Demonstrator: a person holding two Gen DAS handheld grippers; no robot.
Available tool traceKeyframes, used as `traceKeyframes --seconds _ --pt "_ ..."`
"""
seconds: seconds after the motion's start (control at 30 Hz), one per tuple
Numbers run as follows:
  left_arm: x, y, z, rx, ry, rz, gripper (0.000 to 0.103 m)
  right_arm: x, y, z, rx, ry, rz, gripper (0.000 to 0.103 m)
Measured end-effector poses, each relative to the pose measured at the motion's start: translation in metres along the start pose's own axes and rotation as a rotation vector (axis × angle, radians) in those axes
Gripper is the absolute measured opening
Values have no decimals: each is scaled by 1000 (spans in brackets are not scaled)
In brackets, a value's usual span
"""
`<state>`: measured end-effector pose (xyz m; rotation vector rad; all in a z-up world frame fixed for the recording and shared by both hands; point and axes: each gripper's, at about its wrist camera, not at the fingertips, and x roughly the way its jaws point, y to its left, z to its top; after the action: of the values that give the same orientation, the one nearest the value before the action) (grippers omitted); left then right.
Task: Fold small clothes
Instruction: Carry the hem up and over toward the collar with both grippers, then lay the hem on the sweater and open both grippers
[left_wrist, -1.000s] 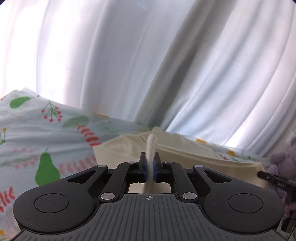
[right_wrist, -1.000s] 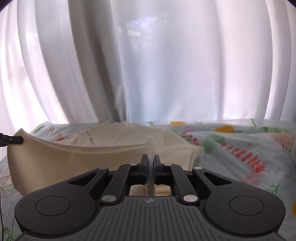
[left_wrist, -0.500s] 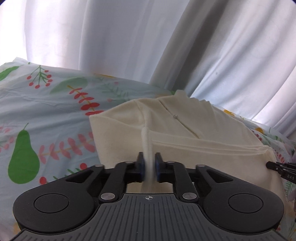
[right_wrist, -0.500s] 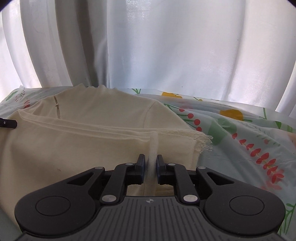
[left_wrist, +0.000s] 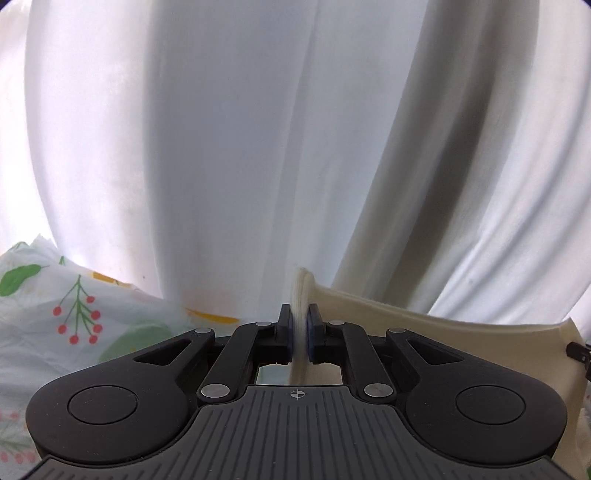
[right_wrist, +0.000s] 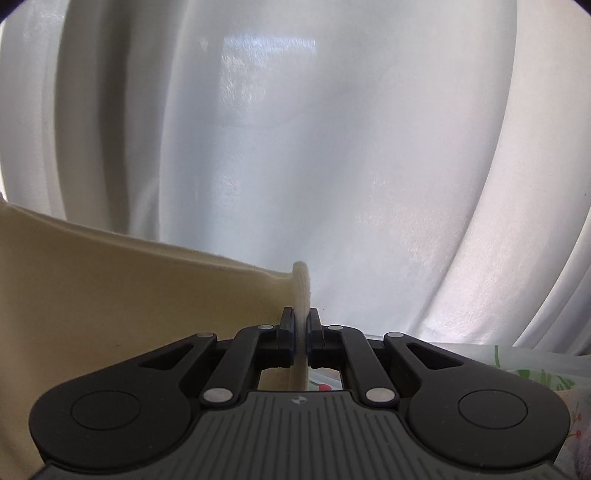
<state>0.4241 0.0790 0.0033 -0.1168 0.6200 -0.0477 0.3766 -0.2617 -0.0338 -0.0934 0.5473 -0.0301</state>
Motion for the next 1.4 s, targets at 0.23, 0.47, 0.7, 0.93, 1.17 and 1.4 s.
traceKeyframes --seconds 0.23,0.47,0.7,0.93,1.17,1.4 --pt "31 -11 -22 63 32 95 15 30 10 -10 -10 33 -41 6" --pt "-16 17 -45 17 68 -27 61 -20 -11 -24 94 13 -2 24" --pt "-82 56 -120 -105 182 -100 73 -88 -36 -109 271 185 156 35" --pt "-91 61 -138 -188 245 -148 46 -107 -38 -129 316 210 212 27" --pt "-100 58 -128 -177 234 -152 23 -111 -31 -122 272 224 244 5" --pt "-94 63 -136 -203 265 -119 23 -111 -33 -126 239 232 121 6"
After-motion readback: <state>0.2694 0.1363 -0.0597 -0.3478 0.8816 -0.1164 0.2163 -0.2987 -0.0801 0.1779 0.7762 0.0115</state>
